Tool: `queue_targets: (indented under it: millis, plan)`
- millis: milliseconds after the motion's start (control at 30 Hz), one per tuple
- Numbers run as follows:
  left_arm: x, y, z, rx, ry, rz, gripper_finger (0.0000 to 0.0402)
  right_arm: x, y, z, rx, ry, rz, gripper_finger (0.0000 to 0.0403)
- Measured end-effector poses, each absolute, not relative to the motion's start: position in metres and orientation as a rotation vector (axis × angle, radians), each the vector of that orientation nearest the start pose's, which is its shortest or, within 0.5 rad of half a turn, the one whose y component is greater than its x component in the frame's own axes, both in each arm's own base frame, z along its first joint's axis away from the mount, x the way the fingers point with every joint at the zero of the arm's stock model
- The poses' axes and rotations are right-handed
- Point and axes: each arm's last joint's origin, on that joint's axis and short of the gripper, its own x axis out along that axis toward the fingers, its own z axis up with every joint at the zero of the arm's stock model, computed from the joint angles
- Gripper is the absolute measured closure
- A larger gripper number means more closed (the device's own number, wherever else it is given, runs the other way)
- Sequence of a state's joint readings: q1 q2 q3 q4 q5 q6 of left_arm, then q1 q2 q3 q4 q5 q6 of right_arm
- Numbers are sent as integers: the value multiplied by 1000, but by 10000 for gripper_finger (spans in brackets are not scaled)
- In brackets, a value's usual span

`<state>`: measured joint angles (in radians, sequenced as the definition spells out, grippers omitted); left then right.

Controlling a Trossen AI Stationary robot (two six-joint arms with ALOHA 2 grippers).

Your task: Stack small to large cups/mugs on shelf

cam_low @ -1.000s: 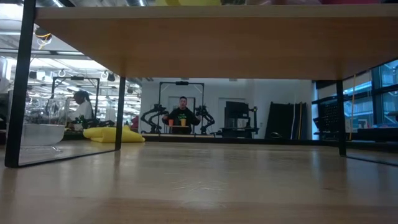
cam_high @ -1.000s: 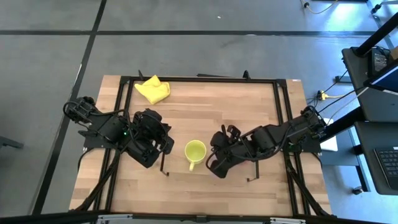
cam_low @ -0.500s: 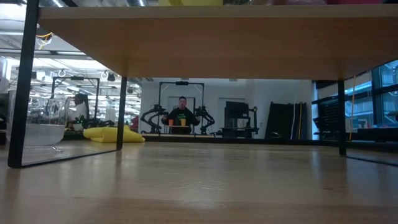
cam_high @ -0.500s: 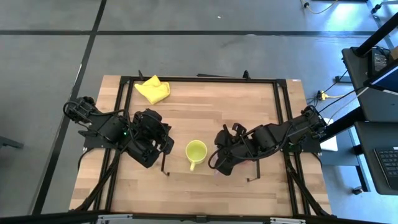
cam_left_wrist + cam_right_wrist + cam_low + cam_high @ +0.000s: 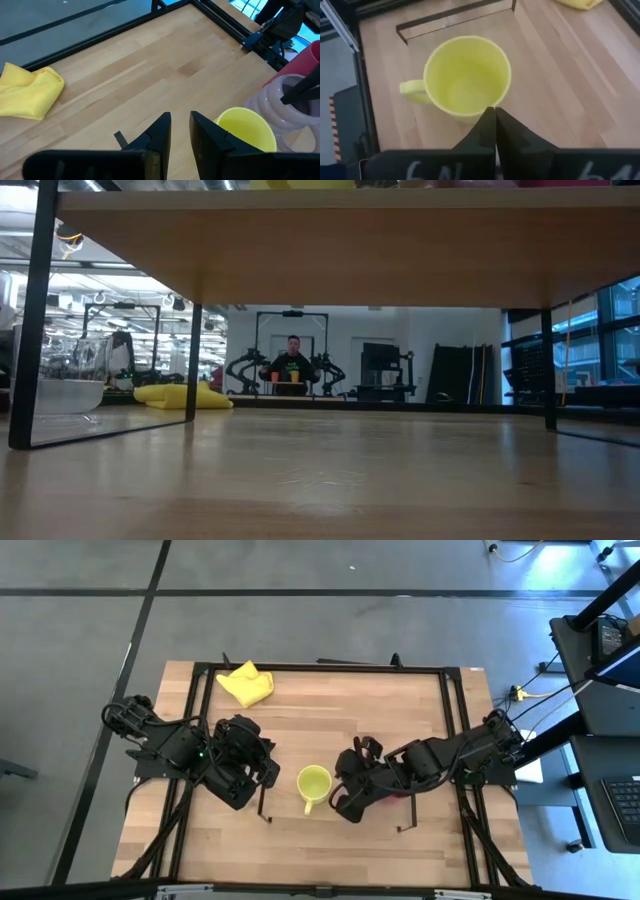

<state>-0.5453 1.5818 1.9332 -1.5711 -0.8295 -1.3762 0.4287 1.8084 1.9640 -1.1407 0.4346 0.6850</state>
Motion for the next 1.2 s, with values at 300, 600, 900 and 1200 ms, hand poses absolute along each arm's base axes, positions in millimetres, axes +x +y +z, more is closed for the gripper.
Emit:
queue_targets:
  millis: [300, 600, 900, 1200]
  plan:
    - [235, -118, 426, -475, 570, 773, 336, 315, 141, 400, 208, 953, -278, 401]
    - [236, -116, 426, -472, 570, 778, 336, 311, 146, 387, 266, 1107, -183, 402]
    - [236, -116, 426, -473, 571, 778, 336, 315, 142, 383, 234, 1096, -203, 402]
    - [236, -116, 426, -474, 571, 777, 336, 327, 137, 377, 199, 1091, -182, 402]
